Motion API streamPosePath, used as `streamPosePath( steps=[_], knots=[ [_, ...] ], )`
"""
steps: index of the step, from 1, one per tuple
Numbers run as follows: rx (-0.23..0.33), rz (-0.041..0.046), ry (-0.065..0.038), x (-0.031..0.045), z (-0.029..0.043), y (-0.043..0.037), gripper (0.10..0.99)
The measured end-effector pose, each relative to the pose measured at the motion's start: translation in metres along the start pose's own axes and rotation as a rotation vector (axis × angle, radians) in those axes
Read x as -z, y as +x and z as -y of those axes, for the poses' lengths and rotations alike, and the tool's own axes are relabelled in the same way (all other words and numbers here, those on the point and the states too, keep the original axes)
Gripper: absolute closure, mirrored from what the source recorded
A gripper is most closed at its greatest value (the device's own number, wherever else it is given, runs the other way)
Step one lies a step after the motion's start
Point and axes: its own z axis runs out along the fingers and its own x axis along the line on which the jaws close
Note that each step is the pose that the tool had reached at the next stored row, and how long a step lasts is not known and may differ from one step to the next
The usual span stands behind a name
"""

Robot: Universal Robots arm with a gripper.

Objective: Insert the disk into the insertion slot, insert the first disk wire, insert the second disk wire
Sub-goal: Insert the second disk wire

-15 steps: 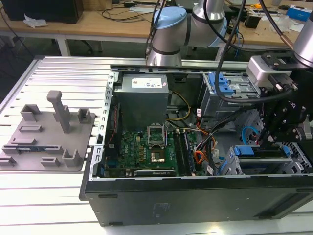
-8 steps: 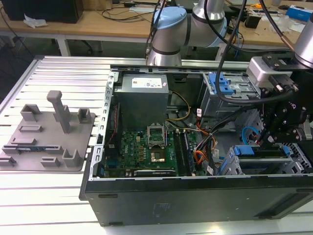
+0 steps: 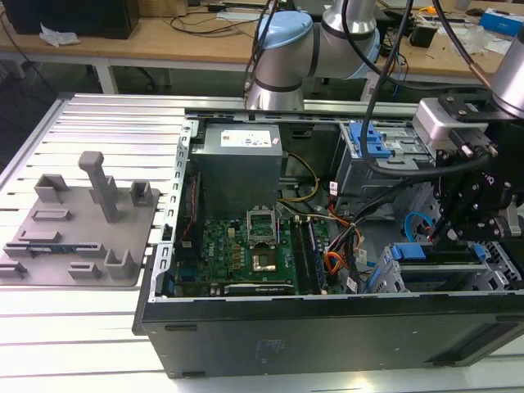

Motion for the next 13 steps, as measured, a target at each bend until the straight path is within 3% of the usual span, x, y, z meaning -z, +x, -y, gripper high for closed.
streamPosePath(
  steps=[13],
  knots=[
    [0.0,-0.0003,-0.004,-0.0061,0.0005,-0.0002,0.925]
  ],
)
